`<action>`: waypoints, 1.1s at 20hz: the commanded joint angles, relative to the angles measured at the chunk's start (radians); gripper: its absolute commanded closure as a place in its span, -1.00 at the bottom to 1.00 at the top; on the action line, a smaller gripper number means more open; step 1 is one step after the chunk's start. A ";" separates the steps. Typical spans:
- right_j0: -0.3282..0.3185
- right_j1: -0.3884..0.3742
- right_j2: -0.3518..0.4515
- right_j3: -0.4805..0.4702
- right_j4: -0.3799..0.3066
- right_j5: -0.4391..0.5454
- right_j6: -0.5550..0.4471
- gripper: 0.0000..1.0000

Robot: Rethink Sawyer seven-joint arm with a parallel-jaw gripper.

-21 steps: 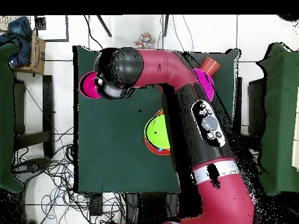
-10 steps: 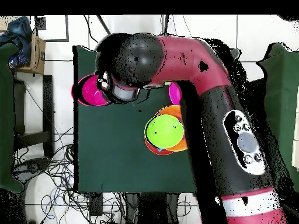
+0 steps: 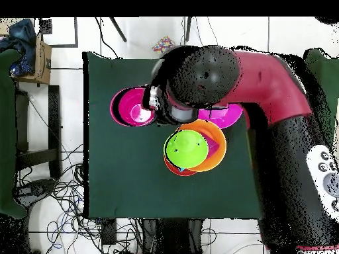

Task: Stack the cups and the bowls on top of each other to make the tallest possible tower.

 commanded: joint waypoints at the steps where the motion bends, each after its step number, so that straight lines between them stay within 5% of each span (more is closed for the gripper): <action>1: -0.024 0.049 0.062 0.138 -0.110 0.043 -0.336 1.00; 22: -0.190 0.085 0.205 0.279 -0.223 -0.073 -0.408 1.00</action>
